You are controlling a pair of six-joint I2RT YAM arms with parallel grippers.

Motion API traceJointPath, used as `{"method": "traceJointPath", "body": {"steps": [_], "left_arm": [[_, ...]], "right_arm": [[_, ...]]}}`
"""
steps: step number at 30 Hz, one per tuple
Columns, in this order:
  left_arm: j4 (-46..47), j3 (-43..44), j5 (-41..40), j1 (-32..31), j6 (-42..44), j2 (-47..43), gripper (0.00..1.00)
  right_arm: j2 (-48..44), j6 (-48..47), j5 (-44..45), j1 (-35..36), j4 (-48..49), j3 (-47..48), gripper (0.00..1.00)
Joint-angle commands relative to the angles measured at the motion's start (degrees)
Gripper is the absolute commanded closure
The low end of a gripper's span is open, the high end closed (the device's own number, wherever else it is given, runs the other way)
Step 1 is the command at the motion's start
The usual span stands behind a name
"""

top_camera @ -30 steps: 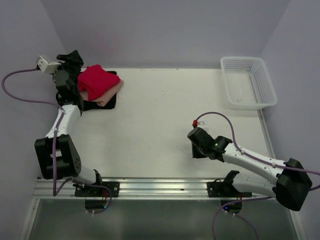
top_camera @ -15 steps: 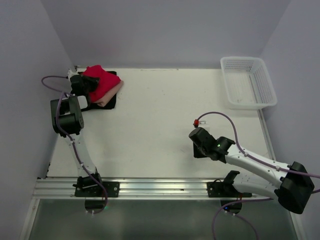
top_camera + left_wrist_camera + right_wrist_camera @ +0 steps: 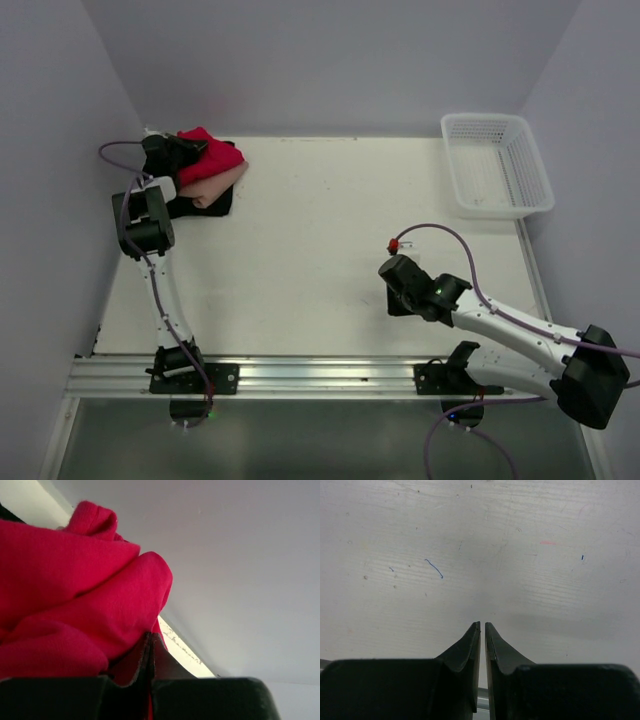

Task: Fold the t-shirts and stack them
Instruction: Neatly place the folded tshirt to the corner

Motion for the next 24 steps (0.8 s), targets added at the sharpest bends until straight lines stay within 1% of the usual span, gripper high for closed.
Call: {"method": "traceJointPath", "body": {"steps": [1, 2, 4, 6, 7, 9, 10, 11, 12, 13, 14, 16, 17, 21, 23, 24], "left_arm": [[-6.95, 8.27, 6.91, -0.33, -4.21, 7.52, 1.0], [-6.96, 9.68, 7.62, -0.42, -4.12, 7.89, 1.0], [-6.35, 9.08, 7.71, -0.51, -2.81, 6.68, 1.0], [-5.56, 6.19, 5.62, -0.68, -0.79, 4.65, 1.0], [-5.04, 4.96, 4.99, -0.68, 1.57, 1.95, 1.0], [-3.37, 0.83, 2.98, -0.77, 3.44, -1.4, 1.0], [-1.88, -1.1, 2.44, -0.77, 4.4, -5.42, 1.0], [1.7, -5.29, 2.0, -0.77, 4.84, -7.64, 1.0], [3.22, -7.34, 0.69, -0.77, 5.2, -10.1, 1.0], [5.14, -9.71, -0.1, -0.68, 6.77, -15.26, 1.0], [8.47, -14.08, -1.07, -0.77, 7.91, -17.83, 1.0], [9.29, -17.27, -3.88, -0.95, 10.63, -24.06, 1.0], [10.08, -19.73, -4.5, -1.03, 11.09, -25.32, 1.0], [8.25, -22.82, -7.92, -0.42, 11.62, -27.61, 1.0], [5.27, -24.75, -10.03, -0.33, 11.97, -27.61, 1.0], [4.38, -25.54, -12.39, -0.33, 11.88, -27.53, 1.0]], "right_arm": [[-1.89, 0.86, -0.25, 0.16, -1.41, 0.11, 0.88], [-2.15, 0.95, -0.43, 0.07, -1.5, 0.03, 0.88], [-2.86, 1.12, -0.25, 0.07, -1.77, -0.15, 0.88], [-3.04, 1.21, -0.08, 0.16, -1.94, -0.24, 0.88], [-3.12, 1.21, -0.25, 0.07, -1.85, -0.24, 0.88], [-3.21, 1.3, -0.25, 0.07, -1.5, -0.59, 0.88], [-3.12, 1.3, -0.43, 0.07, -1.24, -0.76, 0.88], [-2.95, 1.3, -0.43, 0.07, -0.63, -0.85, 0.88], [-2.95, 1.21, -0.69, 0.07, -0.27, -1.12, 0.88], [-2.86, 1.3, -0.69, 0.07, -0.01, -1.29, 0.88], [-2.6, 1.3, -0.87, 0.07, 0.17, -1.38, 0.88], [-2.25, 1.04, -1.31, 0.16, 1.22, -1.64, 0.88], [-2.16, 0.95, -1.39, 0.16, 1.75, -1.65, 0.88], [-1.54, 0.6, -2.01, 0.16, 2.45, -1.73, 0.88], [-2.15, 0.51, -1.83, 0.07, 2.37, -1.91, 0.88], [-2.59, 0.42, -1.83, 0.07, 2.28, -2.26, 0.88]]}}
